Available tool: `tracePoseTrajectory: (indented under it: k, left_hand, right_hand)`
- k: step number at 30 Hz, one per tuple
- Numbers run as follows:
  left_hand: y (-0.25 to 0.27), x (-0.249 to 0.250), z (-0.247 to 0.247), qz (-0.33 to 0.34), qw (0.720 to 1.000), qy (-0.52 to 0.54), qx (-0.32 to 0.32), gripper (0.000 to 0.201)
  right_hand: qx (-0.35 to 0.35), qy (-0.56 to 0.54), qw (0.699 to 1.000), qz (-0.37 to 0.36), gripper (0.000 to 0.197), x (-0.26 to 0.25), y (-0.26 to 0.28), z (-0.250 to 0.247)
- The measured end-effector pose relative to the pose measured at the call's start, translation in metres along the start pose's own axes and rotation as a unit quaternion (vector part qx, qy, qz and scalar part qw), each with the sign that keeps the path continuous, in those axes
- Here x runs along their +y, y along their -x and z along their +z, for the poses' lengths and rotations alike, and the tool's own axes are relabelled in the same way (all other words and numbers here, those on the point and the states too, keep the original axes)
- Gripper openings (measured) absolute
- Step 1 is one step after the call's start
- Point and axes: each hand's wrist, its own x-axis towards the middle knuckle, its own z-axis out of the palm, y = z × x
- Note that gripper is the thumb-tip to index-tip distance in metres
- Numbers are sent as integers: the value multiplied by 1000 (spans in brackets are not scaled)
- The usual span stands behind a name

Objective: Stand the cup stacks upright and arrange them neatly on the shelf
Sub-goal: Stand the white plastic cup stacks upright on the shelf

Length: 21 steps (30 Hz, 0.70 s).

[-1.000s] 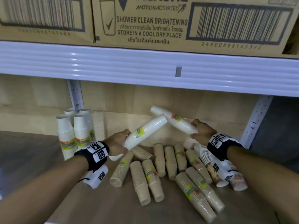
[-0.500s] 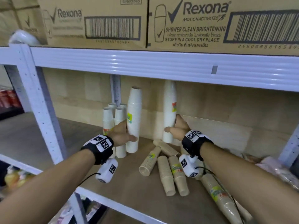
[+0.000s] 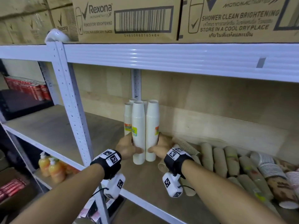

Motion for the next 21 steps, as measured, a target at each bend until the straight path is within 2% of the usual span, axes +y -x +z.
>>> tracePoseTrajectory:
  k: [5,14,21]
  left_hand:
    - [-1,-18,8,-9,1000,1,0,60]
    - [-2,-42,17,-22,1000,-2,3,74]
    - [-2,-19,-1,7,1000,10,-6,69]
  right_hand:
    - [-22,3,1000,16,59,4,-1,13]
    - [-67,34,996,38,51,15,-1,19]
    - [-85,22,996,29,47,4,2,5]
